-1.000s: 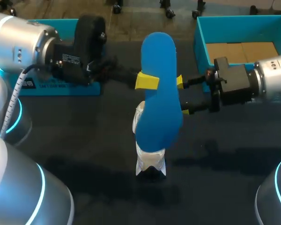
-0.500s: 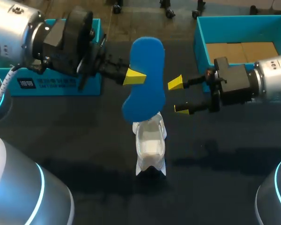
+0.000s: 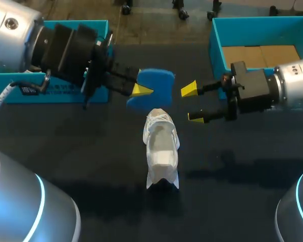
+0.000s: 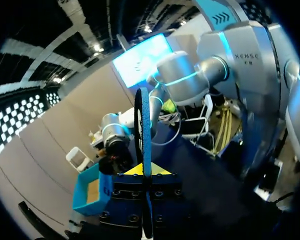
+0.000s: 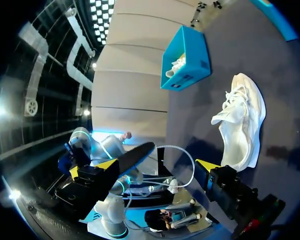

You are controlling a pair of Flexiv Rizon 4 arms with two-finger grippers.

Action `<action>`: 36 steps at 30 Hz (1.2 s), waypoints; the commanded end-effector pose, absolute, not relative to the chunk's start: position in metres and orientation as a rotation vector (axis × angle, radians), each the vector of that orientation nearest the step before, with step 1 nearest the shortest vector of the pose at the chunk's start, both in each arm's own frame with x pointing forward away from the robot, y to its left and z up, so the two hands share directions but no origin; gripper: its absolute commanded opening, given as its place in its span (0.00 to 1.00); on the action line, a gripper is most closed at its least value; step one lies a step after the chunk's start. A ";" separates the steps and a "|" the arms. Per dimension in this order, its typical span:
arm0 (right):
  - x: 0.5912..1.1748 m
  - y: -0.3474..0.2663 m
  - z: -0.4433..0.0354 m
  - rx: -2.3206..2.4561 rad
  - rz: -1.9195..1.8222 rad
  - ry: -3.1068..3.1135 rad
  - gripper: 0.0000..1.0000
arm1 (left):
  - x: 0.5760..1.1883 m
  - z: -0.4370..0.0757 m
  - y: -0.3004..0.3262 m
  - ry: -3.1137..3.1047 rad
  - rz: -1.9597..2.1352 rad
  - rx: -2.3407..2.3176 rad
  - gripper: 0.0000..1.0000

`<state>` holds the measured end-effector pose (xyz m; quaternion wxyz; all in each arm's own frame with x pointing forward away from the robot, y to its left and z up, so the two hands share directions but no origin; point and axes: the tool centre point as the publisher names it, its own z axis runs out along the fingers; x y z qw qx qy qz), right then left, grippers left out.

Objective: Take the shoe out of the shoebox, open the shoe tongue, remove and reinsert the insole, then place the shoe into the shoebox

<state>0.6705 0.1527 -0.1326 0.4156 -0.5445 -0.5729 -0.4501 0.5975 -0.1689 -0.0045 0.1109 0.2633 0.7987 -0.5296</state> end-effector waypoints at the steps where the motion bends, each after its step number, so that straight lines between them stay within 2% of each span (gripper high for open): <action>1: 0.670 0.154 -0.133 -1.370 -1.132 -1.439 1.00 | 0.592 -0.002 -0.167 2.208 -1.366 0.944 0.00; 8: 0.670 0.154 -0.133 -1.370 -1.132 -1.439 1.00 | 0.590 -0.005 -0.166 2.204 -1.385 0.942 0.00; 23: 0.670 0.154 -0.133 -1.370 -1.132 -1.439 1.00 | 0.581 -0.051 -0.144 1.642 -1.124 1.218 0.00; 36: 0.670 0.154 -0.133 -1.370 -1.132 -1.439 1.00 | 0.581 -0.086 -0.131 1.330 -1.098 1.129 0.00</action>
